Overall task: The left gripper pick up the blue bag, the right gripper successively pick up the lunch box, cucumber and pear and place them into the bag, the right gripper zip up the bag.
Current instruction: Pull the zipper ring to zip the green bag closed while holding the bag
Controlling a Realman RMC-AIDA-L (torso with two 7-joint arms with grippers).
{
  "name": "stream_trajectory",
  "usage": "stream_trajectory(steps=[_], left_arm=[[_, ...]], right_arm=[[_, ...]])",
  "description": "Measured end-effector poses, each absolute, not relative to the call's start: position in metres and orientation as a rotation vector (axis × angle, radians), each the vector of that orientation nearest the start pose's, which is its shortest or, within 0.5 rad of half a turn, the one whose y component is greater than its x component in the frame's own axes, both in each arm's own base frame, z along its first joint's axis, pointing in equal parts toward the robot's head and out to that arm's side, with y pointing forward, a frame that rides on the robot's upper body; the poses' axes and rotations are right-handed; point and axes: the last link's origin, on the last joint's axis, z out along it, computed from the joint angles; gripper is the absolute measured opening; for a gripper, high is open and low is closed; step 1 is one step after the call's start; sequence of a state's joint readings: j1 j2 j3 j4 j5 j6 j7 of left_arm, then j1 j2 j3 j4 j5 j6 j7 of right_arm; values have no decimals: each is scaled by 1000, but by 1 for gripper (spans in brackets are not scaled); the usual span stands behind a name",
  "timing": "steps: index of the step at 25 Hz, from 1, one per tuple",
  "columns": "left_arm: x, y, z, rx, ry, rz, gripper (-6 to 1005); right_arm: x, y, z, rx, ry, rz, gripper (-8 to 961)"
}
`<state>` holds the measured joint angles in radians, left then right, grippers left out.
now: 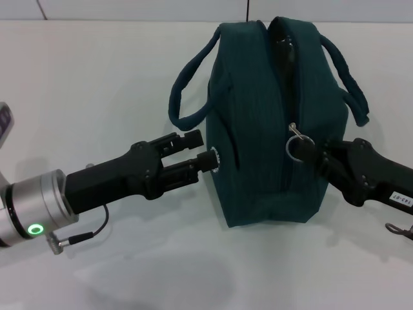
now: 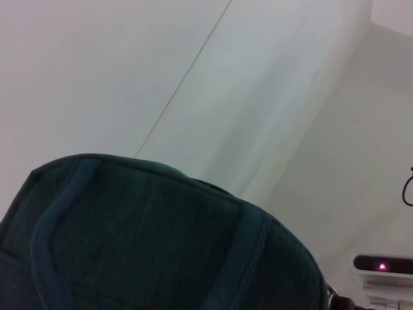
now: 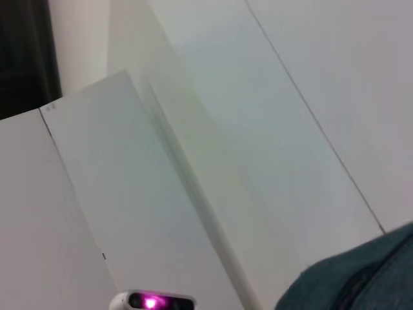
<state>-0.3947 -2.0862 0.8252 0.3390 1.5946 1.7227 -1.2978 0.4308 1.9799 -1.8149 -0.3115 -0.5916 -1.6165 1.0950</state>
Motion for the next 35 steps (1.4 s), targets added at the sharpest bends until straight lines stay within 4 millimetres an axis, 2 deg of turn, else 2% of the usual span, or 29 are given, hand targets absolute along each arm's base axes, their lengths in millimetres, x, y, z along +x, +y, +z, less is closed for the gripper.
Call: stream_trajectory(steps=[11, 26, 35], left_arm=[[-265, 265, -28, -2542, -919, -1322, 736], [-265, 265, -29, -2539, -923, -1323, 737], [-265, 264, -29, -2539, -926, -1323, 737]], right_arm=[[255, 273, -34, -2604, 824, 1313, 31], [252, 273, -31, -2630, 795, 1333, 34], [241, 275, -26, -2648, 708, 1386, 37]])
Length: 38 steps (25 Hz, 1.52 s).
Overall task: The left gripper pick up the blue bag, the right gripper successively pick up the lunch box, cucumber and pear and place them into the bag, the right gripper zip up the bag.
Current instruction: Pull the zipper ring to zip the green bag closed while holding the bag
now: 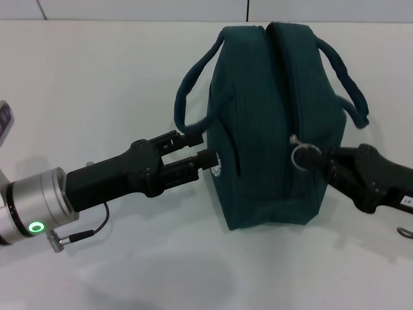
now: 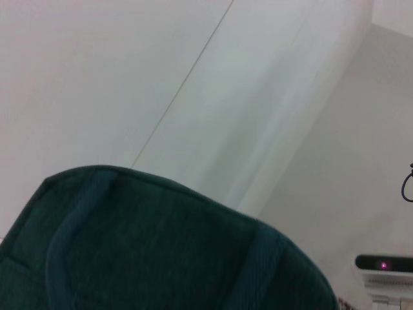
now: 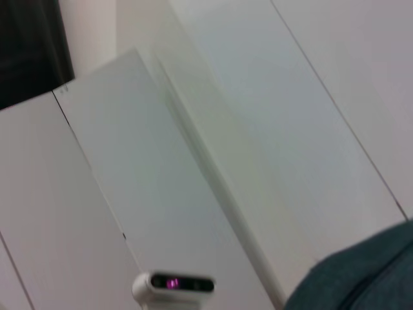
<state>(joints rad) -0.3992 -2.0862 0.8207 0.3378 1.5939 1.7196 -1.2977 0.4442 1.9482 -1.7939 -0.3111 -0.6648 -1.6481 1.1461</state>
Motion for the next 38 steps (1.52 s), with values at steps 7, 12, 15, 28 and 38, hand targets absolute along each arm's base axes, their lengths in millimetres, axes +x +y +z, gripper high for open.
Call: stream_trajectory(steps=[7, 12, 15, 28, 38], left_arm=[[-265, 264, -30, -2539, -923, -1323, 737], [-266, 264, -29, -2538, -924, -1321, 737], [-267, 263, -29, -2536, -926, -1320, 737], [-272, 252, -16, -2521, -862, -1355, 738], [-284, 238, -10, -2479, -833, -1334, 738]], right_arm=[[233, 278, -23, -2630, 650, 1440, 38], [229, 280, -25, -2637, 624, 1446, 40], [228, 281, -26, -2637, 619, 1445, 40], [216, 286, -33, -2573, 504, 1474, 43], [177, 312, -42, -2620, 352, 1488, 46]])
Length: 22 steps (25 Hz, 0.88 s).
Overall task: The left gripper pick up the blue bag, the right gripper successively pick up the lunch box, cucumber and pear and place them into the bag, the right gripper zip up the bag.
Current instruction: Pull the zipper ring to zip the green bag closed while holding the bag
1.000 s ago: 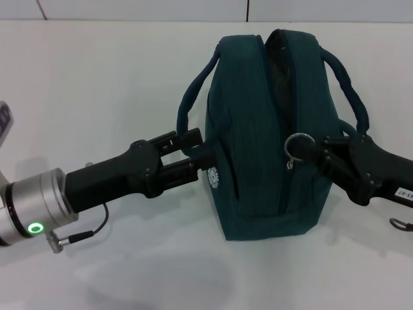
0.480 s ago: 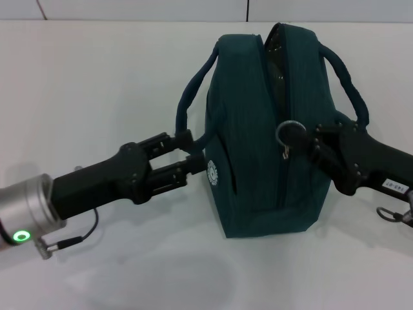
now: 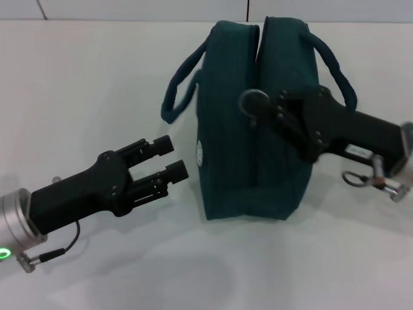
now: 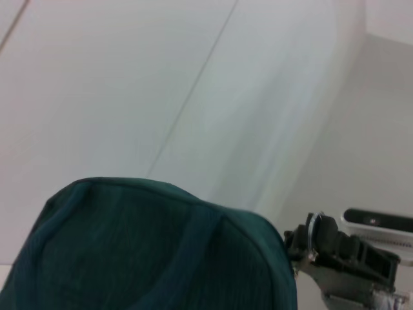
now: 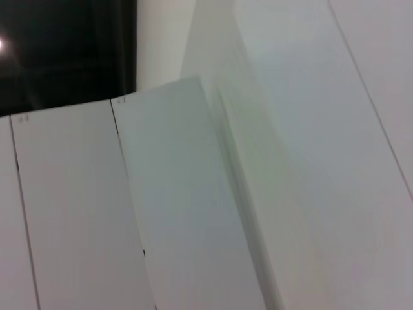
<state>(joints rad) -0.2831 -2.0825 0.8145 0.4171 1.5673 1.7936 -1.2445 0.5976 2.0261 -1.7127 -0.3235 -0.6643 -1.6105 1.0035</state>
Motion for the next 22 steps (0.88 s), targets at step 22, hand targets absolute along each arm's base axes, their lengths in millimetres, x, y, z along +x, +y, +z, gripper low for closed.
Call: stream_trajectory(steps=[22], left_arm=[[-285, 261, -38, -2328, -838, -1263, 736]], right_arm=[[153, 335, -44, -2610, 253, 1417, 51]])
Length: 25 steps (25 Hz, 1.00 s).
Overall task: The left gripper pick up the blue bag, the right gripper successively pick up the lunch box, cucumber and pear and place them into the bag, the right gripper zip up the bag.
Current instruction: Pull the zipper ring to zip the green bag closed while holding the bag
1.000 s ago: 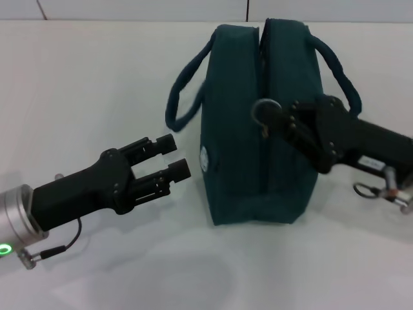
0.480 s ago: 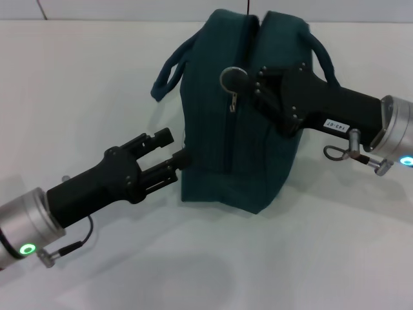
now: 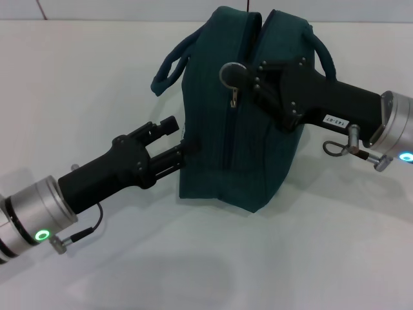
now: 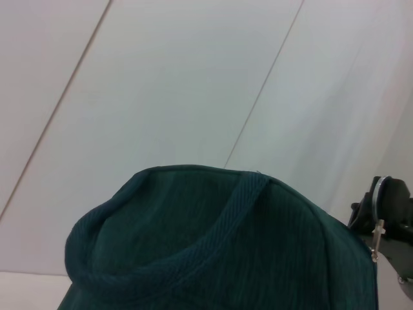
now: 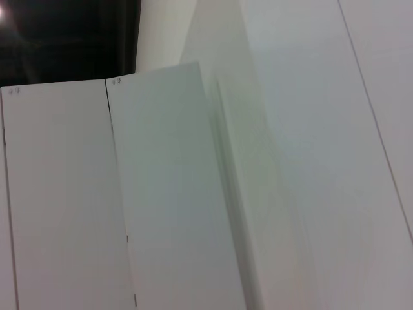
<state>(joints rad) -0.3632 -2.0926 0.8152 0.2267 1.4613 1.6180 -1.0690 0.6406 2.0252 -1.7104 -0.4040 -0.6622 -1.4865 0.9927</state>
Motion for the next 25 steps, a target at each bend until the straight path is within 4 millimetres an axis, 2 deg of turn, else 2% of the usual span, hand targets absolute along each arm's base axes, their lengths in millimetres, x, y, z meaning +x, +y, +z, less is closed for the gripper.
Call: stream_trajectory(steps=[10, 16, 19, 24, 25], left_arm=[[-277, 266, -42, -2371, -813, -1271, 729], [-273, 267, -44, -2398, -798, -1273, 561], [-272, 267, -44, -2402, -794, -1280, 341], [-270, 265, -44, -2430, -778, -1286, 194], [-269, 265, -44, -2434, -775, -1286, 190]], right_arm=[[151, 336, -44, -2609, 241, 1425, 54], [151, 336, -44, -2606, 244, 1426, 55], [152, 335, -44, -2603, 248, 1426, 56], [152, 335, -44, -2603, 249, 1429, 57], [151, 335, -44, -2601, 251, 1432, 57]])
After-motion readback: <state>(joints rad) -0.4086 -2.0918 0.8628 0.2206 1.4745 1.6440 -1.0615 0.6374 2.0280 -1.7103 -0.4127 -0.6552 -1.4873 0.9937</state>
